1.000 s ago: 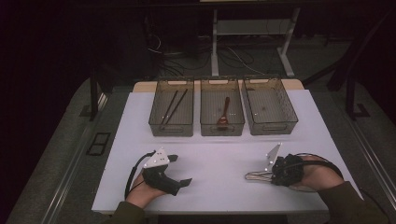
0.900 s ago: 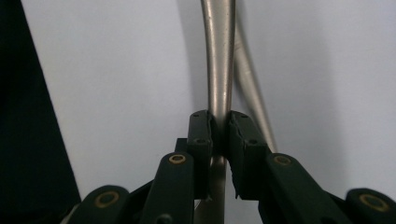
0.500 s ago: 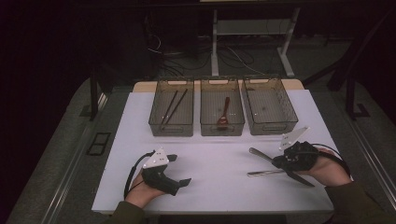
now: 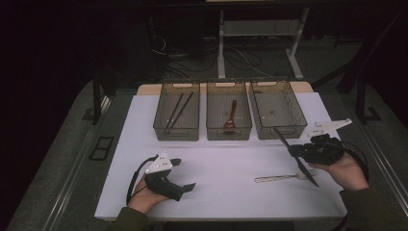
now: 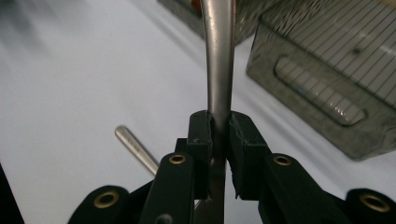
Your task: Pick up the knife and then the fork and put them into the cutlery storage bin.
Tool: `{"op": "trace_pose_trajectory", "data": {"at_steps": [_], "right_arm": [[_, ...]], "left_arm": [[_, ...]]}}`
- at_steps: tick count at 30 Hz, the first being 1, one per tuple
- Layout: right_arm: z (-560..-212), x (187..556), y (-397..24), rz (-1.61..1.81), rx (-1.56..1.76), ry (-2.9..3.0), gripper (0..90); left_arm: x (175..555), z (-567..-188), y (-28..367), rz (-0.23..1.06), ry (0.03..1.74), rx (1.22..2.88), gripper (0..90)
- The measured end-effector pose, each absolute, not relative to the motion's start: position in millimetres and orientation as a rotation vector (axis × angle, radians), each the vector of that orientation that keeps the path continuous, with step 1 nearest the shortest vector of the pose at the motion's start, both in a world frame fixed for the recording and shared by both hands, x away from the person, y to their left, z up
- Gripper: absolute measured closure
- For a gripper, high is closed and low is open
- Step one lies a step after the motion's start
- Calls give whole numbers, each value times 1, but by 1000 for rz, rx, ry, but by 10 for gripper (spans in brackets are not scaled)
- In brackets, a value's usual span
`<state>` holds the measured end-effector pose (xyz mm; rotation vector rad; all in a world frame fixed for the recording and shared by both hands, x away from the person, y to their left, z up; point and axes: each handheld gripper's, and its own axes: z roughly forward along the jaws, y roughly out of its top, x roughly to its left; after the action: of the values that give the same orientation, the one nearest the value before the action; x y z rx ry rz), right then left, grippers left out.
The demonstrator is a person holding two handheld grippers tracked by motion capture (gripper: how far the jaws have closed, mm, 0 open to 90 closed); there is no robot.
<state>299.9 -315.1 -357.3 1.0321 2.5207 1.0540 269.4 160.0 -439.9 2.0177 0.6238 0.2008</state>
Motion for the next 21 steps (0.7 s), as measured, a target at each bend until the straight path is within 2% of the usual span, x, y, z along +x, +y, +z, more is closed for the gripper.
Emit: {"op": "trace_pose_trajectory", "data": {"at_steps": [21], "right_arm": [[-339, 330, -322, 1231, 1130, 2304, 784]], "left_arm": [[270, -442, 159, 186, 628, 2011, 0]]}}
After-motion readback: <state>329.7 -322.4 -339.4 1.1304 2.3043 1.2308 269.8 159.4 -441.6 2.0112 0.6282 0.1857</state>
